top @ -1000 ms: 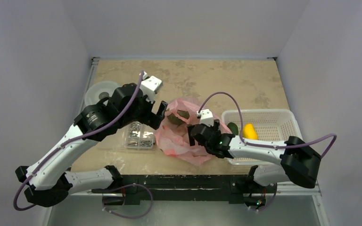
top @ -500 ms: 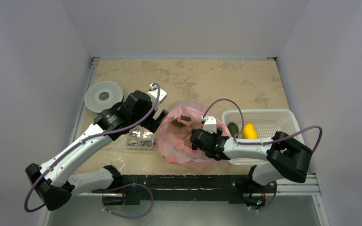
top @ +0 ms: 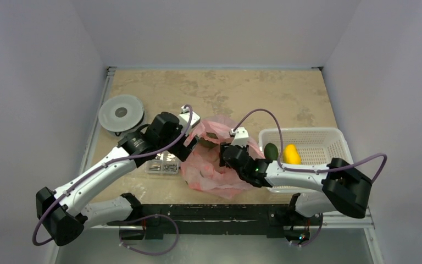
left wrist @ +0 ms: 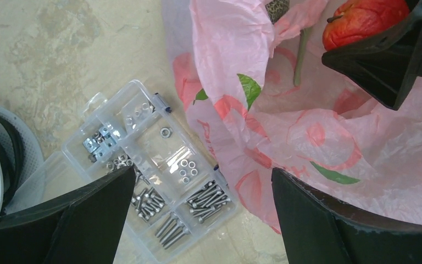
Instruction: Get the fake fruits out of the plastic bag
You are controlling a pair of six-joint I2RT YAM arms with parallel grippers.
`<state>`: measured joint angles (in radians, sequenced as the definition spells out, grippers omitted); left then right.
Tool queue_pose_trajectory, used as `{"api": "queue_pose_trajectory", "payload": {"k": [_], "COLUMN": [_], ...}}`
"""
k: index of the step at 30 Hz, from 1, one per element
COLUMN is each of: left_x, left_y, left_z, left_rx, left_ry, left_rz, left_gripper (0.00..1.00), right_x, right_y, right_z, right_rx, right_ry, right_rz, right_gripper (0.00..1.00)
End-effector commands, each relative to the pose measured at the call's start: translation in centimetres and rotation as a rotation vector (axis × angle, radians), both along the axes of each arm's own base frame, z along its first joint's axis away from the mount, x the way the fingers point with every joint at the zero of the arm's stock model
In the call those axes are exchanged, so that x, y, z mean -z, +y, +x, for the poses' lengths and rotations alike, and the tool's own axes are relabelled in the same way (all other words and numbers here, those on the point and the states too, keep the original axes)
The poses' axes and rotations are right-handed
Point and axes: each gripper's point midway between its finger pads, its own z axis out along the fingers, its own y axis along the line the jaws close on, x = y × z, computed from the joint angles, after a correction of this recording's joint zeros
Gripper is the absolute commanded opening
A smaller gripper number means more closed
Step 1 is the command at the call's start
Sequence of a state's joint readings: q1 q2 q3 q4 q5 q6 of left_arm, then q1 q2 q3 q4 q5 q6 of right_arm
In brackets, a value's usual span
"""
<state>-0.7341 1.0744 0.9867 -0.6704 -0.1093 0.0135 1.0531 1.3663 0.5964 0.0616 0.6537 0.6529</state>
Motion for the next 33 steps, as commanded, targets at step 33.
{"api": "queue_pose_trajectory", "payload": {"k": [33], "left_x": [-0.4], "left_y": [-2.0], "left_z": [-0.6], "left_rx": [0.109], "left_ry": [0.027], "left_rz": [-0.028], "left_gripper": [0.63], "right_x": [-11.3], "right_y": [4.1], "right_z": [-4.2], "right_rx": [-0.28], "right_ry": [0.016], "right_rz": [0.376], "right_gripper": [0.2]}}
